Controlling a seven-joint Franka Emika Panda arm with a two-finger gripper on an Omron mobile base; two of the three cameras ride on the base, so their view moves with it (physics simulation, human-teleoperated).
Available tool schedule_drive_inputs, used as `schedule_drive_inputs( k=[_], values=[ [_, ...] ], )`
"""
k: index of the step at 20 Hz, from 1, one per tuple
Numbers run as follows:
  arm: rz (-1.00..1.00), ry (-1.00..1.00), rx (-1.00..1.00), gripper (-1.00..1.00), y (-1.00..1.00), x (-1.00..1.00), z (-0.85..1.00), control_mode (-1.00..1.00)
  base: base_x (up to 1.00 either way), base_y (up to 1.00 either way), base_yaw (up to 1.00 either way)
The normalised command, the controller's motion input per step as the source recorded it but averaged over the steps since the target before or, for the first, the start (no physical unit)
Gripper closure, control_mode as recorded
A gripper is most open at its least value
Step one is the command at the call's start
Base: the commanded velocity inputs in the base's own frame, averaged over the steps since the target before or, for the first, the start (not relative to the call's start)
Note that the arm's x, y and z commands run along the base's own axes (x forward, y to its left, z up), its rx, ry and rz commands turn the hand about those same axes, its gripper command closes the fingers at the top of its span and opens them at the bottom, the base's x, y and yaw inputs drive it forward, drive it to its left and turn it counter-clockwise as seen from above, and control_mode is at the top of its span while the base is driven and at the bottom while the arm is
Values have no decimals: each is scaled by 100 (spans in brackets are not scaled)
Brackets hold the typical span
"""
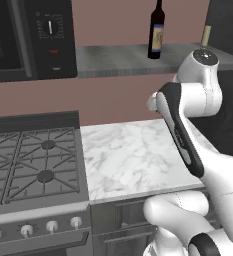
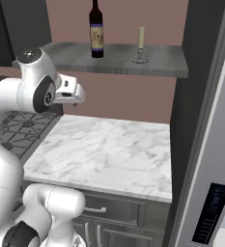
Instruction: Get the candle and the wine from the cabinet and move them to the dining counter.
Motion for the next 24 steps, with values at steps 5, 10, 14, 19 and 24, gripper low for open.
schedule_drive_inputs(
  k=[5,10,14,19,24],
  values=[
    [-5,-19,-2,-100,0,-37,69,-100,0,0,0],
    [-7,-15,0,-100,-6,-36,70,-100,0,0,0],
    [-6,-12,0,-100,-15,-32,66,-100,0,0,0],
    [-4,-12,0,-100,-19,-23,61,-100,0,0,0],
    [0,-17,0,-100,-5,-8,52,-100,0,0,0]
  ],
)
